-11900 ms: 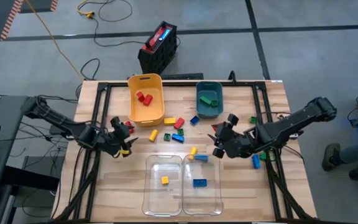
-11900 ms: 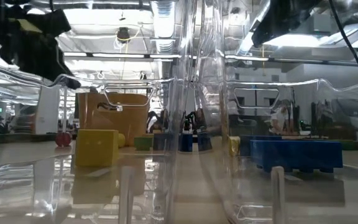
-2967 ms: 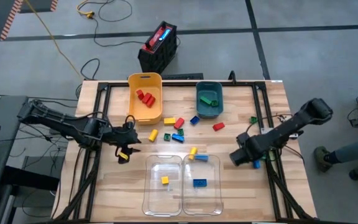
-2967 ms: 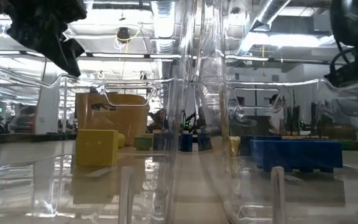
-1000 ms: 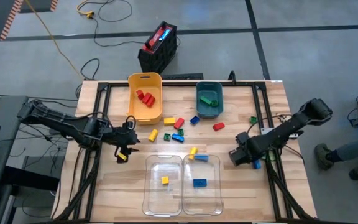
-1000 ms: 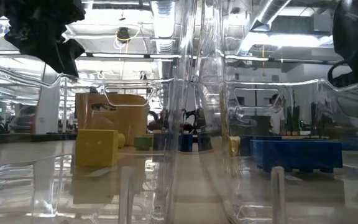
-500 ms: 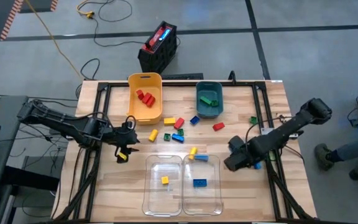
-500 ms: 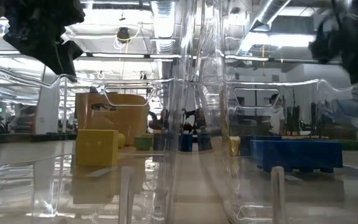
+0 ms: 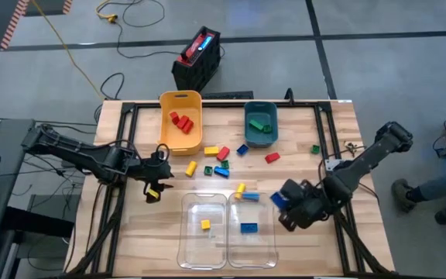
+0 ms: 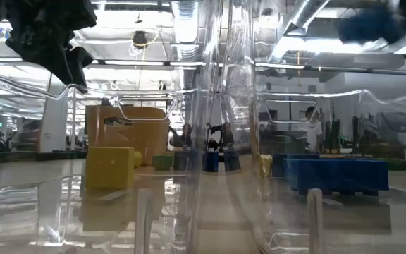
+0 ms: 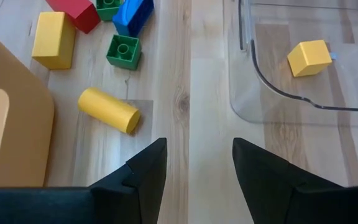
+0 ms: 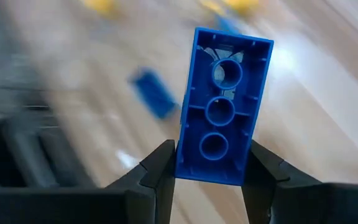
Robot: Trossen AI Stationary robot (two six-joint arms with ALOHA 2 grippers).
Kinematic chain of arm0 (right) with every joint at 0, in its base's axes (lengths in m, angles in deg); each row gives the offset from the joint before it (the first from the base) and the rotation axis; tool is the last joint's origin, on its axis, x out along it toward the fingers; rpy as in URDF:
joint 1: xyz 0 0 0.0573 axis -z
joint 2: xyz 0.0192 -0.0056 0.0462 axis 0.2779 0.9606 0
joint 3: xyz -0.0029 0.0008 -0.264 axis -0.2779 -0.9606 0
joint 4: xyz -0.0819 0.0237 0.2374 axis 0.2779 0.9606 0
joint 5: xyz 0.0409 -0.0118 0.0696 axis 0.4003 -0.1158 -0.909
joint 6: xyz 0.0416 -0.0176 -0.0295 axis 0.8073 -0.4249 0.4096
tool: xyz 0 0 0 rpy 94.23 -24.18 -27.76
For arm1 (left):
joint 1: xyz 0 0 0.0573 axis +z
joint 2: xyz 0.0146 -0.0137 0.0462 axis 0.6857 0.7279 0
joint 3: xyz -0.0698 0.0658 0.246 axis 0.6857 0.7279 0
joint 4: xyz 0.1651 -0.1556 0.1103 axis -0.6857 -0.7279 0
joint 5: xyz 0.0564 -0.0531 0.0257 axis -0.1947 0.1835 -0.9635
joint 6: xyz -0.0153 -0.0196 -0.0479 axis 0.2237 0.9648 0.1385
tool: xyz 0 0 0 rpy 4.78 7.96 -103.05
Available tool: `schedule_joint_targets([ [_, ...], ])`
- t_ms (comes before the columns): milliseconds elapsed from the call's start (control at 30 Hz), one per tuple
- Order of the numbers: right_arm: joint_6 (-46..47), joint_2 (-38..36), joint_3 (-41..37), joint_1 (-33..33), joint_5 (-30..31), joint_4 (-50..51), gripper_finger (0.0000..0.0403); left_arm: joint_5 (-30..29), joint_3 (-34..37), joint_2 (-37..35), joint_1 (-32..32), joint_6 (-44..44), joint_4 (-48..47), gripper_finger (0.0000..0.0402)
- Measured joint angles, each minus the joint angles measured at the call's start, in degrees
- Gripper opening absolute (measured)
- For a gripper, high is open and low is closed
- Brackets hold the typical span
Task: Sort blocks
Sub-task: Put the blue game piece into the right transparent bin
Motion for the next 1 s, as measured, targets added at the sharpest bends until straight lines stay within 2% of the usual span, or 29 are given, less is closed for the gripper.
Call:
schedule_joint_targets([
  [167, -11.83, 2.37, 0.17, 2.74, 0.56, -17.83, 0.0152, -0.79, 0.0, 0.0, 0.0, 1.07, 0.04, 0.0177],
  [300, -14.72, 8.8, 0.16, 5.84, -8.11, -21.89, 0.0152, -0.85, 0.0, 0.0, 0.02, 1.62, -0.02, 0.0177],
  [400, -15.85, 14.18, 0.33, 7.58, -15.57, -21.34, 0.0152, -0.85, 0.0, 0.0, 0.02, 2.29, -0.02, 0.0177],
  [467, -17.27, 17.84, 1.83, 8.31, -17.99, -20.65, 0.0152, -0.85, 0.0, 0.0, 0.02, 2.36, -0.02, 0.0177],
  [767, -25.57, 30.32, 15.48, 9.63, -18.88, -3.83, 0.0161, -0.83, 0.0, 0.0, 0.02, 3.93, -0.09, 0.0177],
  [1000, -29.21, 33.83, 20.18, 9.83, -18.77, 0.53, 0.0219, -0.83, -0.02, 0.0, 0.02, 4.04, -0.17, 0.0177],
])
